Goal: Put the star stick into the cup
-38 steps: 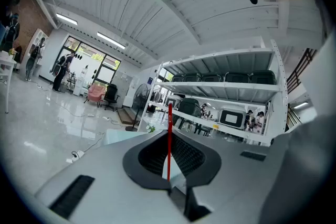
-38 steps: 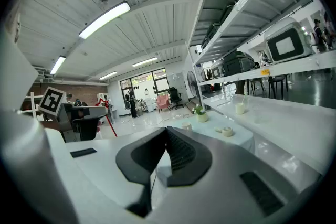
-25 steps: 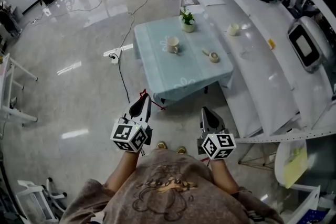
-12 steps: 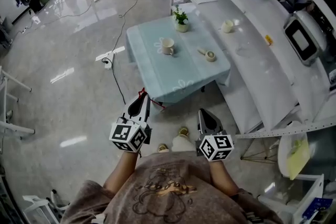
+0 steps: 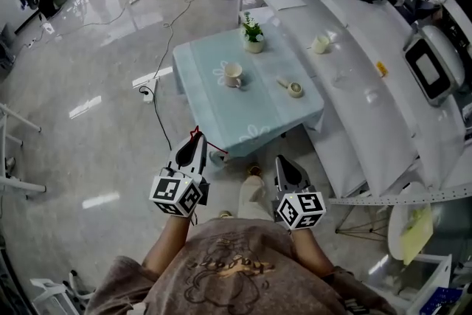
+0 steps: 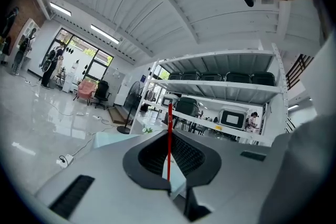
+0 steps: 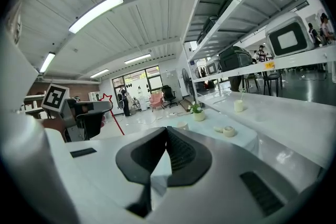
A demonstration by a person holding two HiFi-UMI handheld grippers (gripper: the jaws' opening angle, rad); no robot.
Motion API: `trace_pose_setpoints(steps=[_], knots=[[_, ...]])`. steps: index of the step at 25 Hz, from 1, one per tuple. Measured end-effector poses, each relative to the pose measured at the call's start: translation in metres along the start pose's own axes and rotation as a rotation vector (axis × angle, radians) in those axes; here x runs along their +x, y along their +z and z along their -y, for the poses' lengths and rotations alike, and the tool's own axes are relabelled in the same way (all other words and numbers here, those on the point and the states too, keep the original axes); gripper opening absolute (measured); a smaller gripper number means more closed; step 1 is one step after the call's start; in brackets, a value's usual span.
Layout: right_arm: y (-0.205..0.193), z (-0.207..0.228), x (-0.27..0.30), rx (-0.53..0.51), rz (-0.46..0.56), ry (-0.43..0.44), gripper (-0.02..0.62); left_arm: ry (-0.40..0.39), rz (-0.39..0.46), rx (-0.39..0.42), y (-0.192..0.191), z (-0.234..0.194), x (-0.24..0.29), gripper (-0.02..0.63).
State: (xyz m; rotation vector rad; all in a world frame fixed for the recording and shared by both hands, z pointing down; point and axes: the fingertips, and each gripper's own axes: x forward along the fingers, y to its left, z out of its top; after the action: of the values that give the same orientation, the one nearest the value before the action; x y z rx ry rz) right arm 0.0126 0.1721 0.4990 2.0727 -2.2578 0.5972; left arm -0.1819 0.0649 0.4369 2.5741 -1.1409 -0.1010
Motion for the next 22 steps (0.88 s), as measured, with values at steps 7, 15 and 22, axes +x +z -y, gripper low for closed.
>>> trace_pose_setpoints(steps=[7,15,22], knots=[[0.018,0.032,0.056,0.006,-0.016,0.038,0.002,0.023,-0.006,0.007,0.007,-0.013,0.057,0.031],[0.059,0.069,0.126,-0.017,-0.032,0.109,0.002,0.091,0.008,0.0,0.022,-0.03,0.125,0.031],[0.087,0.103,0.178,-0.027,-0.051,0.172,0.002,0.168,0.029,-0.014,0.031,-0.04,0.179,0.031]])
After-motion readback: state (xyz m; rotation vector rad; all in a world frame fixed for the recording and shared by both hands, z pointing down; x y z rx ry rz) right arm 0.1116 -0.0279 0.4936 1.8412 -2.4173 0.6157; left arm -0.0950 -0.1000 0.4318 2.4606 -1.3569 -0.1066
